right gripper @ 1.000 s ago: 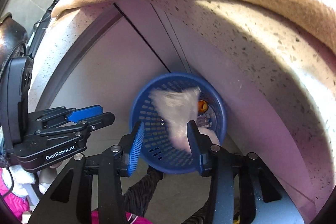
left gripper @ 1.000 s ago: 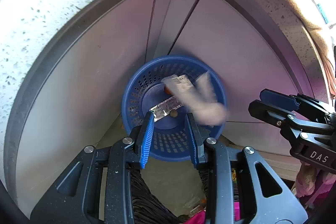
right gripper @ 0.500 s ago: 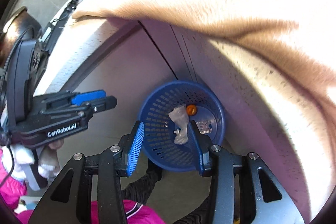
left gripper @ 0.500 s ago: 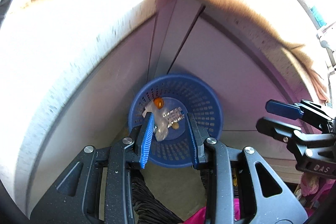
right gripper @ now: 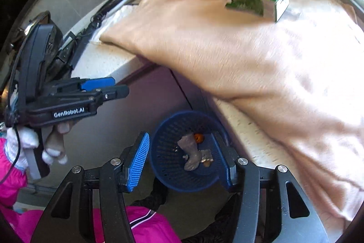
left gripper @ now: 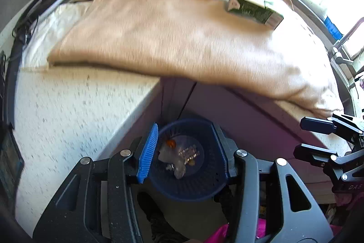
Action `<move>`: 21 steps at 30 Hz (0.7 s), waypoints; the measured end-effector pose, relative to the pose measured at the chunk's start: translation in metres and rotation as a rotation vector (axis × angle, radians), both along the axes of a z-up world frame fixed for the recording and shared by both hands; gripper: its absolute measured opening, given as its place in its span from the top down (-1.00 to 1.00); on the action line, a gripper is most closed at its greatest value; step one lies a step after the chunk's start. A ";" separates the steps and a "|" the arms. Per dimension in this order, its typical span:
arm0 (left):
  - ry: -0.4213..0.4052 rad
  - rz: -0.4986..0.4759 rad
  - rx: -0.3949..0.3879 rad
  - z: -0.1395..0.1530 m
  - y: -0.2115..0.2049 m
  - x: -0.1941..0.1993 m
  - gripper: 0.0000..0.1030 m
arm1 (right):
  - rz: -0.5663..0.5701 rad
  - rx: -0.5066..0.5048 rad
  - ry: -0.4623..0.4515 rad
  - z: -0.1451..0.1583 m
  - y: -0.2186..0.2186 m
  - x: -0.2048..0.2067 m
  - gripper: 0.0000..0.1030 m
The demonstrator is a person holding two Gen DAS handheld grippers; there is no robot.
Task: Collect trash
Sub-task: 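Raise both open tools back over the towel toward the red wrapper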
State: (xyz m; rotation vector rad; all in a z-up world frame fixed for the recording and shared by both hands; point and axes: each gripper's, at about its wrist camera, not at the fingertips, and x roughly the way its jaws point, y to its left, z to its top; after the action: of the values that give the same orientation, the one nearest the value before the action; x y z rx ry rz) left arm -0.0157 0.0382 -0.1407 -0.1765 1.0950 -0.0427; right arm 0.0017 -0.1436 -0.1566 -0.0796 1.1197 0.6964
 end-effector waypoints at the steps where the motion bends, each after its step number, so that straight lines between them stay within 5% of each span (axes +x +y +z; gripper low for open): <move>1: -0.015 -0.003 0.006 0.006 0.000 0.004 0.04 | -0.002 0.000 -0.010 0.004 -0.002 0.001 -0.04; 7: -0.080 -0.032 -0.001 0.026 -0.005 0.025 -0.01 | -0.001 -0.018 -0.017 0.026 -0.011 0.014 -0.05; 11: -0.126 -0.032 0.019 0.037 -0.006 0.042 -0.01 | -0.010 -0.046 -0.060 0.039 -0.018 0.024 -0.45; 21: -0.184 -0.111 0.085 0.060 -0.017 0.089 -0.01 | 0.014 -0.135 -0.205 0.067 -0.031 0.056 -0.46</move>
State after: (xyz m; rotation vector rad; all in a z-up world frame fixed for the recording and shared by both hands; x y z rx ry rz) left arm 0.0728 0.0217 -0.0811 -0.0347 0.9206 -0.1099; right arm 0.0581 -0.1741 -0.0892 -0.2681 0.9685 0.6103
